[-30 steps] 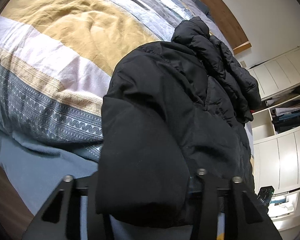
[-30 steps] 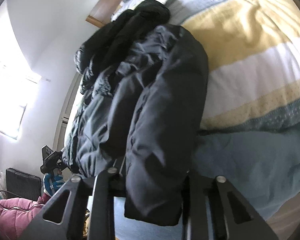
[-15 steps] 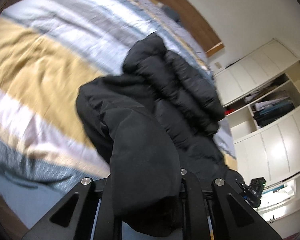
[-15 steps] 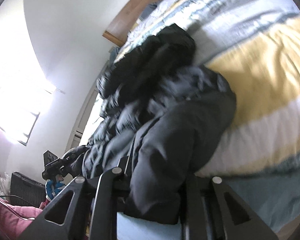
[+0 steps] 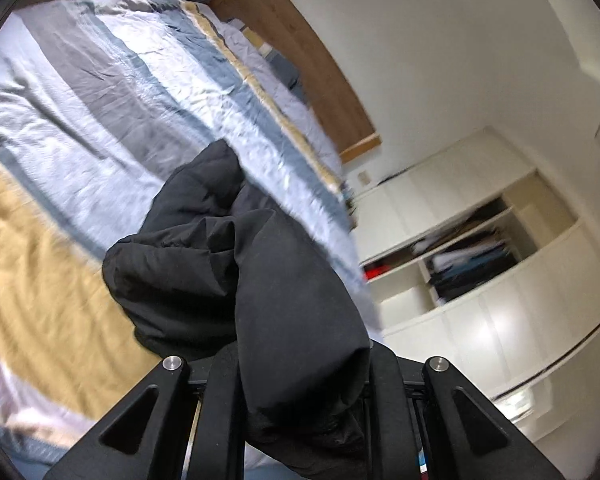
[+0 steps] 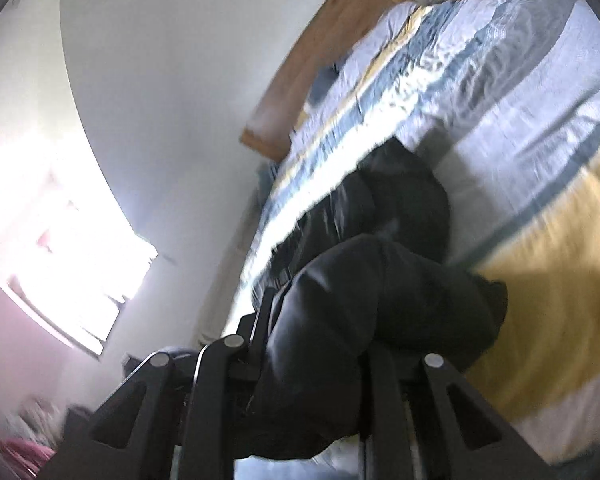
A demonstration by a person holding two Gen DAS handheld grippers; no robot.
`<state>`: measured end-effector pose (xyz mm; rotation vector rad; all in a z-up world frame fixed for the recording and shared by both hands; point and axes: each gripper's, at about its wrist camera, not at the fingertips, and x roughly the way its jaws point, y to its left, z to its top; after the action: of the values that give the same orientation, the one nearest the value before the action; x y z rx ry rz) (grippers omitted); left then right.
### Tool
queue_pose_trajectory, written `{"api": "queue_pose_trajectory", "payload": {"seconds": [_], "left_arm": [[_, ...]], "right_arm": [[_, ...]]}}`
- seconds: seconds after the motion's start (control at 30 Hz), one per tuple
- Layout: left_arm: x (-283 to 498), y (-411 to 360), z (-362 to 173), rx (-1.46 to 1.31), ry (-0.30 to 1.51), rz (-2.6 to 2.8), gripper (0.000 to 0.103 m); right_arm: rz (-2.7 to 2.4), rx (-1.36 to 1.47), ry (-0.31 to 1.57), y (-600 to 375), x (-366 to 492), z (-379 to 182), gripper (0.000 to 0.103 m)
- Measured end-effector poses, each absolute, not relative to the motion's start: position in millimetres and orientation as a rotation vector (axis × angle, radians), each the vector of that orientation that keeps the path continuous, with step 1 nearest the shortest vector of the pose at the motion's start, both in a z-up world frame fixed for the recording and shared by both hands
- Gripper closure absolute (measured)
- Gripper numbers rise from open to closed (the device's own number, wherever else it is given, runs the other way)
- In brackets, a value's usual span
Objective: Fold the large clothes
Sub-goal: 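Lift and fold the held side over the rest of the coat with both tools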
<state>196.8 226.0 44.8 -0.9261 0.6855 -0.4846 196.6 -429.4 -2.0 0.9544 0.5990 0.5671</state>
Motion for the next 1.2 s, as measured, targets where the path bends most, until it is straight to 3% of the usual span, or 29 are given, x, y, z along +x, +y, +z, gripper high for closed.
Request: {"api": "queue_pose_trajectory", "payload": {"seconds": [0.3,0.6,0.83,0.93,1.2], "left_arm": [[288,230,70,-1.041,0.638,-0.468,0.086],[411,233,70,-0.944,0.674,-0.312,0.084],[515,234,7,-0.879,0.821,-0.17,0.082],[546,234,-29,-0.889,0.887,-0.127,0.077],[579,233,-101,-0.956,0.965,-0.146,0.072]], "right_arm": [[0.548,1.064,0.399,-445,272,27,0.085],[0.31,0.95,0.457,-427,403,46,0.085],[0.149,0.775,0.616,-394,513,17,0.084],[0.1,0.751,0.694,-386,547,-13,0.084],[0.077,0.785,0.843,-384,591,-86,0.084]]}}
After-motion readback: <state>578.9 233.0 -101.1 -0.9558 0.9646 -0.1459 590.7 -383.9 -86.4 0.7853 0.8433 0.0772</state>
